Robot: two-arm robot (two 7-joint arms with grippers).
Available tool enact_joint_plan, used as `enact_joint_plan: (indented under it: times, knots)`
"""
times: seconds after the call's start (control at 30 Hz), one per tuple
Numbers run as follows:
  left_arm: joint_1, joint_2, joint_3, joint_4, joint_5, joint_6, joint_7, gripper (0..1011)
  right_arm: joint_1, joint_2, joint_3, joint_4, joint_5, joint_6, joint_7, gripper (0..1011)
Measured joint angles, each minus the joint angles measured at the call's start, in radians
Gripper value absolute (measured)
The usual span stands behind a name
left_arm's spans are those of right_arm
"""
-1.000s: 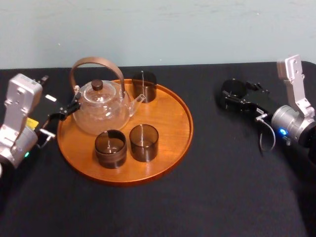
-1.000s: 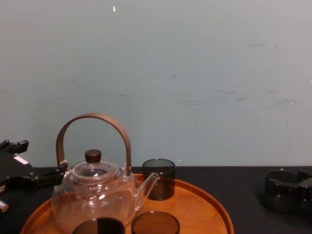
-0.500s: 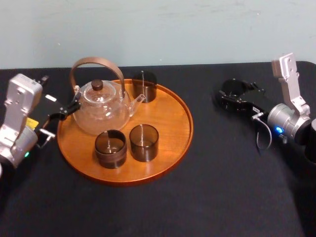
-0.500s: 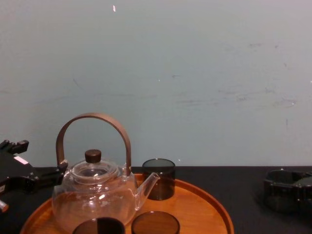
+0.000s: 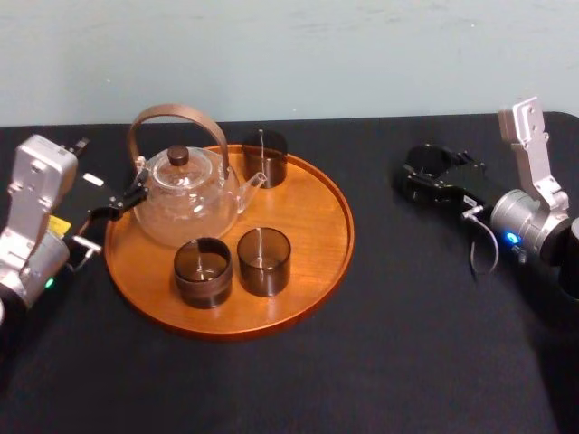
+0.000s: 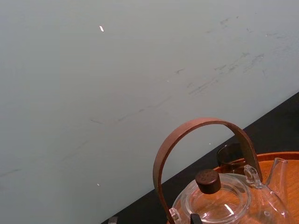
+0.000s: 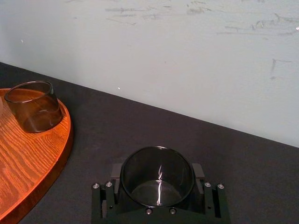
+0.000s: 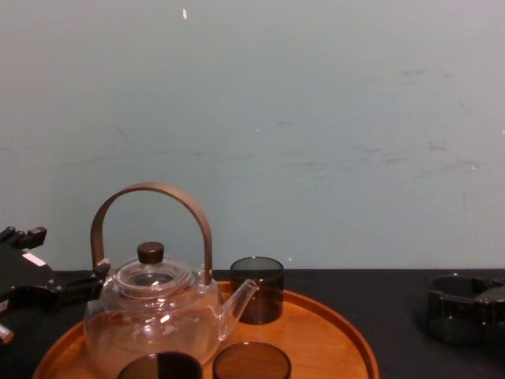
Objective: Pick up the glass from the table and place it on the tray.
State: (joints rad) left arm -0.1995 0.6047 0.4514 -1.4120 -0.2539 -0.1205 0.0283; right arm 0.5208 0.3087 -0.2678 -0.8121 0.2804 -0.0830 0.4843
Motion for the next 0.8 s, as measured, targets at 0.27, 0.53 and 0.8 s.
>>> enact_joint_plan:
  times: [0.27, 0.53, 0.8]
  knots:
    - [0.000, 0.000, 0.000, 0.000, 0.000, 0.000, 0.000, 1010, -0.001, 0.000, 0.000, -0.001, 0.000, 0.000, -0.001, 903]
    - [0.000, 0.000, 0.000, 0.000, 0.000, 0.000, 0.000, 1009, -0.001, 0.000, 0.000, -0.001, 0.001, 0.000, -0.001, 903]
    - [0.000, 0.000, 0.000, 0.000, 0.000, 0.000, 0.000, 1009, -0.001, 0.000, 0.000, -0.001, 0.002, 0.000, 0.000, 903]
